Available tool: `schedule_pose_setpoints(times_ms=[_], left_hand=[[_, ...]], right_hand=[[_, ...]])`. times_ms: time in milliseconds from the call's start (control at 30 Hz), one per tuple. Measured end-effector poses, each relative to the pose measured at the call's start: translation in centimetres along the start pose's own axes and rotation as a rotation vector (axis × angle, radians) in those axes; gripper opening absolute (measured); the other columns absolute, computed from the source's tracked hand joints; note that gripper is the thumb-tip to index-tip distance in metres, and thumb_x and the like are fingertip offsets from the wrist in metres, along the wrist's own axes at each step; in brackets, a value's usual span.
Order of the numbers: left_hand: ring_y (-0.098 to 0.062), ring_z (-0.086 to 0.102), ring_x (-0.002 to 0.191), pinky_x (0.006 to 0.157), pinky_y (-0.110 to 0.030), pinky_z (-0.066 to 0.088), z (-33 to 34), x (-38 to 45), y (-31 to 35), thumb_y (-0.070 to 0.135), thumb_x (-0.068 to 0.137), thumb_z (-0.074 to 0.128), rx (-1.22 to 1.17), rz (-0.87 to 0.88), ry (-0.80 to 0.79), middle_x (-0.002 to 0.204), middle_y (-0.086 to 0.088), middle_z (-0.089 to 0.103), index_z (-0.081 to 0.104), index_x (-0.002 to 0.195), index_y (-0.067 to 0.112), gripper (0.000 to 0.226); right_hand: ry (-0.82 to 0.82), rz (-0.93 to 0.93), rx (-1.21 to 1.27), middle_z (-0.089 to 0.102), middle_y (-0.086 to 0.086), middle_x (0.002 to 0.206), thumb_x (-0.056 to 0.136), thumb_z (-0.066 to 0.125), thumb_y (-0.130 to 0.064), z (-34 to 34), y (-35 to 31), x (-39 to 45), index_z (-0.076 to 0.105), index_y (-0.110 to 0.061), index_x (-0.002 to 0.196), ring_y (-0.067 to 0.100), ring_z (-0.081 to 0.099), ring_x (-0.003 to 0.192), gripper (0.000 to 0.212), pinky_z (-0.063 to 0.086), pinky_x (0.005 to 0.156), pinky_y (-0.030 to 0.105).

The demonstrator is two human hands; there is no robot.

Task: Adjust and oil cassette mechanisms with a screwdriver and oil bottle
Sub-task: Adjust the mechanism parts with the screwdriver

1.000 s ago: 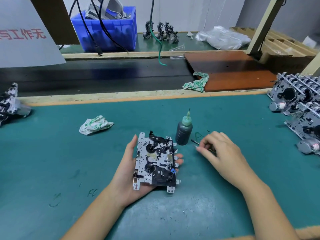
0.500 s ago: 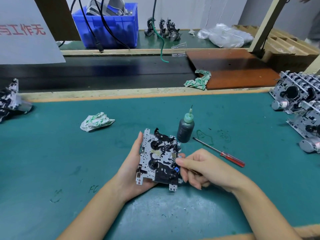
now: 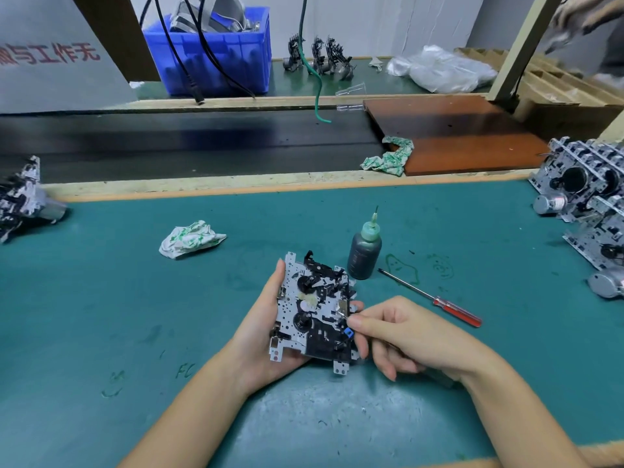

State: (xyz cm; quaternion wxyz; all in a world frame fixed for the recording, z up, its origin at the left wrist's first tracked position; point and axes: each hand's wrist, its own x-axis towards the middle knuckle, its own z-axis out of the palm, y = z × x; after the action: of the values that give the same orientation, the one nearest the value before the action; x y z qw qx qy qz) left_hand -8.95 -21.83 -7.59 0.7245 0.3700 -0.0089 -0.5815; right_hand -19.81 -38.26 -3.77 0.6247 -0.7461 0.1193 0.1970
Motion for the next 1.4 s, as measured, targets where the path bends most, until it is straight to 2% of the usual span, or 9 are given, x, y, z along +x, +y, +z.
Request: schedule_pose_setpoints(times_ms=[133,333,633,767,1067,1133,1200,1267,1400], left_hand=[[-0.030,0.060,0.115,0.097,-0.040,0.049,0.07,-0.05,-0.02,0.069,0.087,0.033,0.000,0.004,-0.009,0.128,-0.022,0.058,0.067,0.116,0.003,0.080],[-0.030,0.058,0.117,0.099,-0.039,0.048,0.28,-0.17,0.00,0.068,0.087,0.035,0.001,0.011,-0.003,0.130,-0.023,0.057,0.065,0.119,0.004,0.078],[-0.030,0.059,0.115,0.095,-0.039,0.051,0.54,-0.24,-0.01,0.068,0.087,0.034,0.022,0.020,0.018,0.129,-0.022,0.058,0.066,0.118,0.003,0.079],[-0.031,0.059,0.116,0.095,-0.040,0.051,0.59,-0.29,-0.01,0.067,0.086,0.036,0.024,0.021,0.038,0.127,-0.022,0.059,0.068,0.115,0.004,0.077],[-0.029,0.067,0.103,0.078,-0.036,0.057,0.61,-0.21,-0.21,0.066,0.085,0.038,0.030,0.042,0.073,0.115,-0.021,0.066,0.073,0.105,0.007,0.072],[-0.030,0.066,0.105,0.080,-0.037,0.057,0.60,-0.22,-0.22,0.066,0.084,0.039,0.030,0.042,0.080,0.117,-0.021,0.065,0.073,0.106,0.007,0.071],[-0.030,0.065,0.106,0.081,-0.037,0.057,0.52,-0.15,-0.23,0.066,0.083,0.041,0.033,0.042,0.084,0.117,-0.020,0.065,0.073,0.105,0.008,0.070],[-0.030,0.065,0.106,0.081,-0.037,0.057,0.43,-0.10,-0.26,0.066,0.083,0.041,0.036,0.049,0.079,0.116,-0.020,0.066,0.073,0.105,0.008,0.070],[-0.030,0.067,0.102,0.078,-0.036,0.058,0.39,-0.13,-0.33,0.066,0.084,0.040,0.033,0.057,0.073,0.114,-0.021,0.067,0.074,0.103,0.008,0.070]], right_hand=[[0.002,-0.024,-0.003,0.048,-0.001,0.040,0.093,0.050,-0.038,-0.02,-0.01,-0.04,0.067,-0.020,0.064,0.008,0.021,0.032,0.038,0.019,0.036,0.016],[0.004,-0.025,0.024,0.039,-0.002,0.039,0.095,0.048,-0.036,0.11,-0.09,-0.19,0.070,-0.019,0.062,0.009,0.022,0.036,0.043,0.019,0.037,0.015],[-0.005,-0.006,0.021,0.055,0.001,0.043,0.096,0.048,-0.034,0.20,0.14,0.00,0.062,-0.016,0.062,0.006,0.040,0.032,0.041,0.033,0.036,0.015],[-0.004,0.010,0.017,0.053,0.001,0.039,0.098,0.046,-0.033,0.25,0.08,0.13,0.056,-0.015,0.058,0.006,0.037,0.028,0.045,0.032,0.034,0.015],[-0.095,0.027,-0.081,0.045,-0.002,0.032,0.101,0.037,-0.035,0.05,-0.39,0.18,0.049,-0.017,0.048,0.007,0.032,0.026,0.057,0.030,0.036,0.019],[-0.074,0.025,-0.141,0.042,-0.003,0.029,0.100,0.036,-0.038,-0.03,-0.44,0.24,0.048,-0.019,0.045,0.008,0.029,0.026,0.060,0.033,0.046,0.028],[-0.033,0.001,-0.192,0.037,-0.004,0.027,0.101,0.035,-0.038,-0.01,-0.32,0.42,0.046,-0.017,0.043,0.011,0.027,0.028,0.062,0.046,0.068,0.031],[-0.026,-0.031,-0.206,0.034,-0.005,0.025,0.102,0.032,-0.035,0.02,-0.19,0.61,0.042,-0.012,0.044,0.010,0.029,0.030,0.063,0.036,0.101,0.016],[-0.023,-0.040,-0.240,0.033,-0.004,0.025,0.102,0.031,-0.036,-0.06,0.12,0.66,0.040,-0.010,0.044,0.008,0.031,0.027,0.064,0.024,0.103,0.005]])
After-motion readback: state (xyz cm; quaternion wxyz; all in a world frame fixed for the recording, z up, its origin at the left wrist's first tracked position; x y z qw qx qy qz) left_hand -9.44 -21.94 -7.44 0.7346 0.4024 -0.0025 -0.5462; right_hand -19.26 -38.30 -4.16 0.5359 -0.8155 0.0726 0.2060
